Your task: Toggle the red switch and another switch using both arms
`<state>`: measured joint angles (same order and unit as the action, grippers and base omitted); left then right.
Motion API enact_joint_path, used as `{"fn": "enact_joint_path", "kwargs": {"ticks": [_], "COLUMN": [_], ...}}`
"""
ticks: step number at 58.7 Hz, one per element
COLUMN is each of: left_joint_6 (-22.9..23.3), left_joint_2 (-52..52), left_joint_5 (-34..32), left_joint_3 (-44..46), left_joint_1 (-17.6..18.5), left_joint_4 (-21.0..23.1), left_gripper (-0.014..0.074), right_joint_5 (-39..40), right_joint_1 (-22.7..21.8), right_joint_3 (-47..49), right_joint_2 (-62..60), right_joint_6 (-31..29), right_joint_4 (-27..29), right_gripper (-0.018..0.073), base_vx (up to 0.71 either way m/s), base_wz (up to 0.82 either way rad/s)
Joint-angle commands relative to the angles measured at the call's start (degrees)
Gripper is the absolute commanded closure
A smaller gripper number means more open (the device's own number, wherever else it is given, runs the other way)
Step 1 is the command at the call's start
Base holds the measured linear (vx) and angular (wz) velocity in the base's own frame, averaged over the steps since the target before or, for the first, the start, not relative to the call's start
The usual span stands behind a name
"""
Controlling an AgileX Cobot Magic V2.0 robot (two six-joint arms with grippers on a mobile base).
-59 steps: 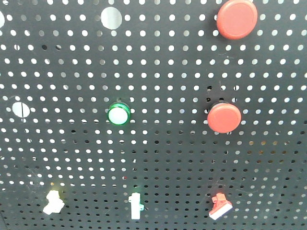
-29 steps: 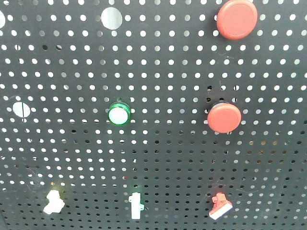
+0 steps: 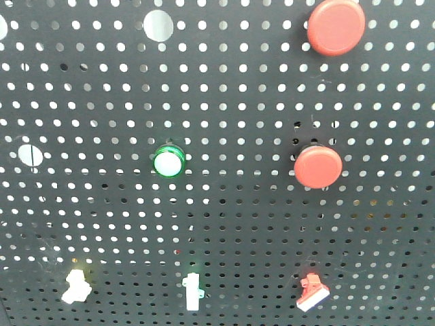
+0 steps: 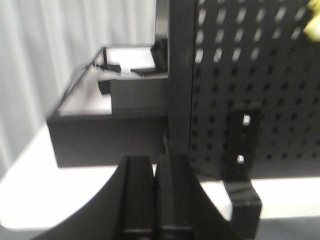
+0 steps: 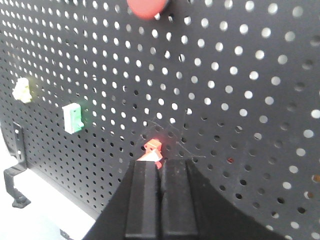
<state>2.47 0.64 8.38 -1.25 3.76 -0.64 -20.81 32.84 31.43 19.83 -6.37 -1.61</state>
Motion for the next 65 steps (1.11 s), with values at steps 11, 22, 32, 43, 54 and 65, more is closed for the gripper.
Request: {"fn": "enact_joint_path", "kwargs": {"ticks": [11, 22, 32, 43, 54, 65], "left_joint_6": [2.53, 2.53, 2.53, 2.53, 2.53, 2.53], "left_joint_2": [1.09, 1.09, 1.09, 1.09, 1.09, 1.09], "left_joint_5": [-7.56, -7.78, -7.78, -7.78, -7.78, -7.78], "left_joint_3": [-1.38, -1.38, -1.38, -1.38, -1.38, -1.38], "left_joint_1": [-0.17, -0.17, -0.17, -0.17, -0.17, -0.17], "left_joint_4": [-2.37, -2.67, -2.67, -2.67, -2.67, -2.67], "left_gripper": [0.0594, 0.0594, 0.0594, 0.0594, 0.0594, 0.0594], "right_joint_5": [4.85, 4.85, 4.85, 4.85, 4.85, 5.45], "right_joint_1": [-0.41, -0.41, -0.41, -0.41, -0.41, -0.59], "right_joint_3": [1.81, 1.81, 1.81, 1.81, 1.81, -0.23], "right_joint_2": [0.61, 0.61, 0.61, 0.61, 0.61, 0.61], "right_joint_6": [-0.05, -0.05, -0.05, -0.05, -0.05, -0.11], "right_joint_4": [-0.53, -0.53, -0.53, -0.53, -0.53, -0.88], "right_gripper": [0.0566, 0.0566, 0.0566, 0.0566, 0.0566, 0.0566], "base_vx": [0.00, 0.00, 0.00, 0.00, 0.00, 0.00], "base_wz": [0.00, 0.00, 0.00, 0.00, 0.00, 0.00]}}
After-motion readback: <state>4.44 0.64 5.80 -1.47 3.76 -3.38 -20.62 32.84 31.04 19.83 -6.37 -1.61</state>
